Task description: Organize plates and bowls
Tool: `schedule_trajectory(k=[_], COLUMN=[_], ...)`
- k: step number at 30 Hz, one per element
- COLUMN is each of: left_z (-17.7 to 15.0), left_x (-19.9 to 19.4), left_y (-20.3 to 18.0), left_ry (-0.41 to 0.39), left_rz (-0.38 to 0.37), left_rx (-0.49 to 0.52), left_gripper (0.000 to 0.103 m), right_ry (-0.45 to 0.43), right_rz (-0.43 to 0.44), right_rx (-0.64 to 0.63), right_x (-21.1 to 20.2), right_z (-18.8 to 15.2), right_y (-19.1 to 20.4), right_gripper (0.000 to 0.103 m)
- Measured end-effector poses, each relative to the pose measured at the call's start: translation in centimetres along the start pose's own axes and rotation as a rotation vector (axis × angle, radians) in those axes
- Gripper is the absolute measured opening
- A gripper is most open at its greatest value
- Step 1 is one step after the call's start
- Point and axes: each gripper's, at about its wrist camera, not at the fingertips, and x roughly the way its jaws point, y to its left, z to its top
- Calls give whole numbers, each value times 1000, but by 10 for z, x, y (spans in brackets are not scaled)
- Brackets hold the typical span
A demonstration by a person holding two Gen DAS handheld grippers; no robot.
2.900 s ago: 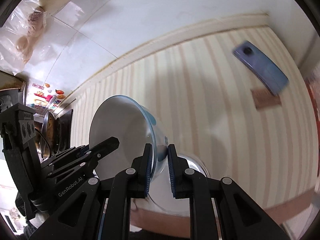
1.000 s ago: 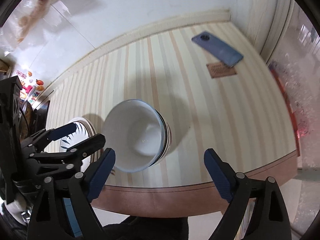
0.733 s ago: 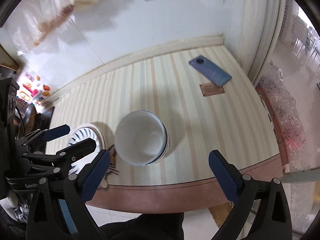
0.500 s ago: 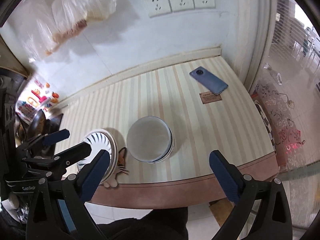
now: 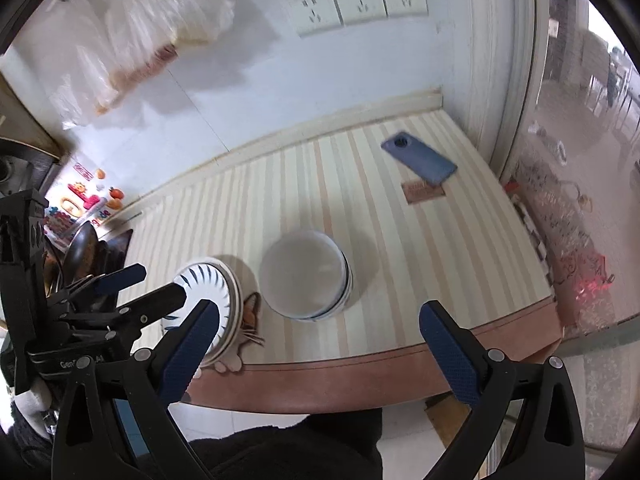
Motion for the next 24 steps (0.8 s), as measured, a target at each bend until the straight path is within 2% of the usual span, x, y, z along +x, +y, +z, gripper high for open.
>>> schedule_trajectory(k=[4, 12, 17, 24], left_z=[4, 16, 24, 30], left_x=[37, 111, 155, 198], left_y=[7, 17, 23, 31], left_ry=[59, 196, 282, 368], left_rz=[8, -32, -40, -60], left_rx=[-18, -39, -37, -48], left_gripper=[96, 96, 96, 96], right_ry=[66, 225, 314, 388], right_rz=[9, 62, 170, 293], right_rx=[40, 164, 262, 313], right_x=[41, 132, 189, 243], right_z=[-1, -5, -7, -8], right_y=[-18, -60, -79, -82], right_gripper=[102, 102, 102, 102])
